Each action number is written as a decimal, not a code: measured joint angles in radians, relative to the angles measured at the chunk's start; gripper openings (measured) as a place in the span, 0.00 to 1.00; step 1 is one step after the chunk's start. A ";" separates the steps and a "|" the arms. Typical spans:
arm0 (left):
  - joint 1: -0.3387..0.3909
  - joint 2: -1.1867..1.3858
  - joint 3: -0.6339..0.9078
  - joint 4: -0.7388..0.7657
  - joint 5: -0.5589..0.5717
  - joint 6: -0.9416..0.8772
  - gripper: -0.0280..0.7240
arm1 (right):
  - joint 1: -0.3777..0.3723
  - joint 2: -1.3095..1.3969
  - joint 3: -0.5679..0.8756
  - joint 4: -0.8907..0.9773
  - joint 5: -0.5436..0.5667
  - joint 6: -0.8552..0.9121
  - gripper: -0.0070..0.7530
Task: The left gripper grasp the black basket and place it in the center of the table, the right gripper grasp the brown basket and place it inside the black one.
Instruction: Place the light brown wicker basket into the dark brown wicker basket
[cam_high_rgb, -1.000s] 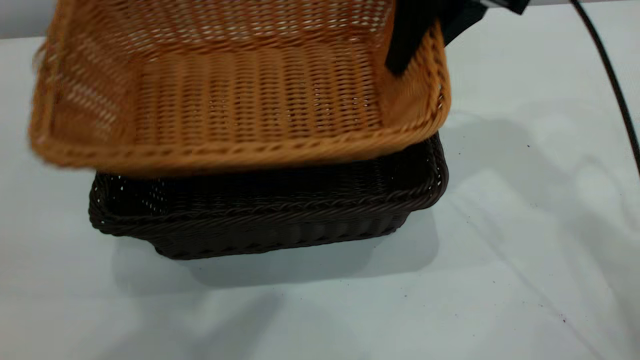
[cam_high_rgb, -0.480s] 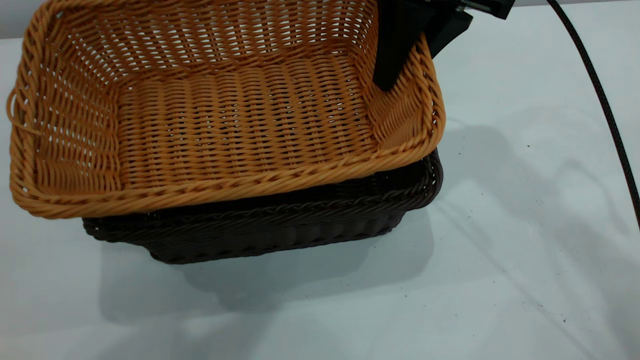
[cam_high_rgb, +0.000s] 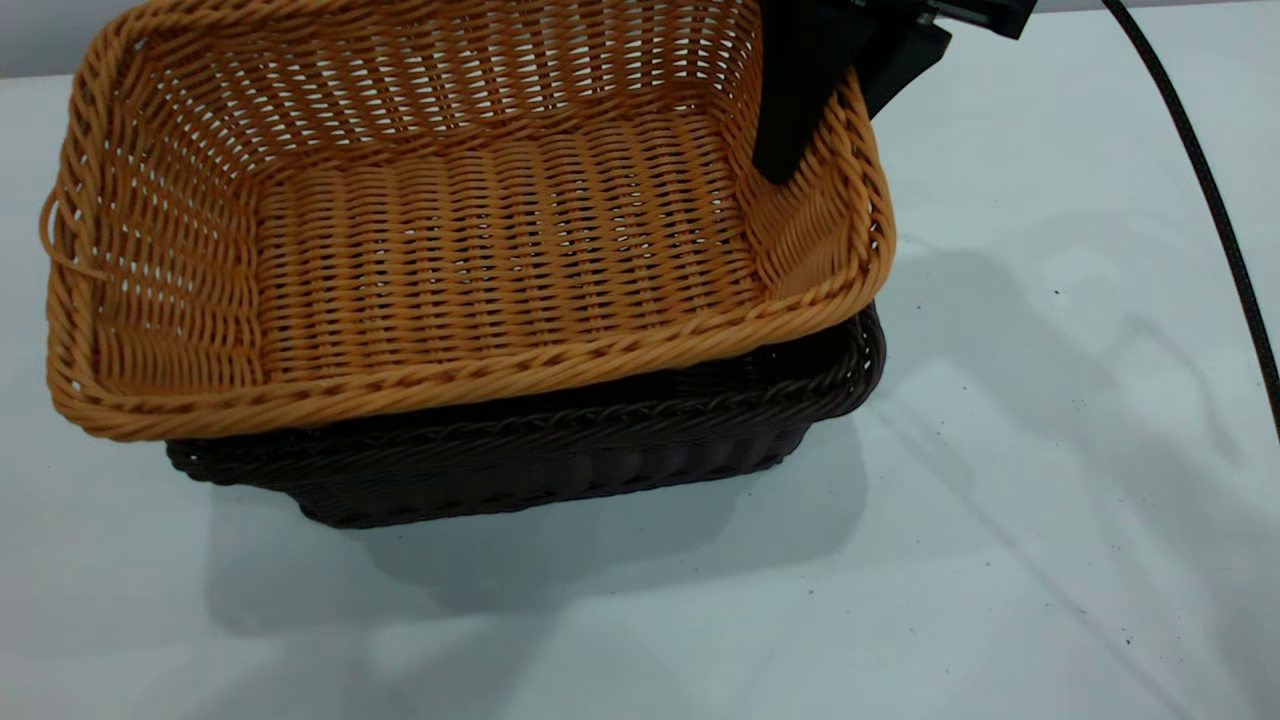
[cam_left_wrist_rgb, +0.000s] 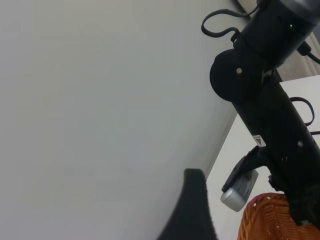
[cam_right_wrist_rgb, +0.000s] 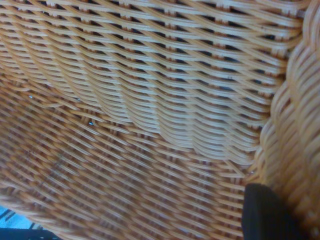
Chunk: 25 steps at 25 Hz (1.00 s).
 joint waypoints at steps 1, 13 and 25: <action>0.000 0.000 0.000 0.000 0.000 0.000 0.77 | 0.000 0.003 0.000 0.002 0.000 0.002 0.14; 0.000 0.000 0.000 0.000 0.003 0.000 0.75 | 0.000 0.041 0.000 0.010 0.000 0.006 0.14; 0.000 0.000 0.000 0.000 -0.001 0.000 0.75 | 0.000 0.045 0.000 -0.052 -0.001 0.061 0.14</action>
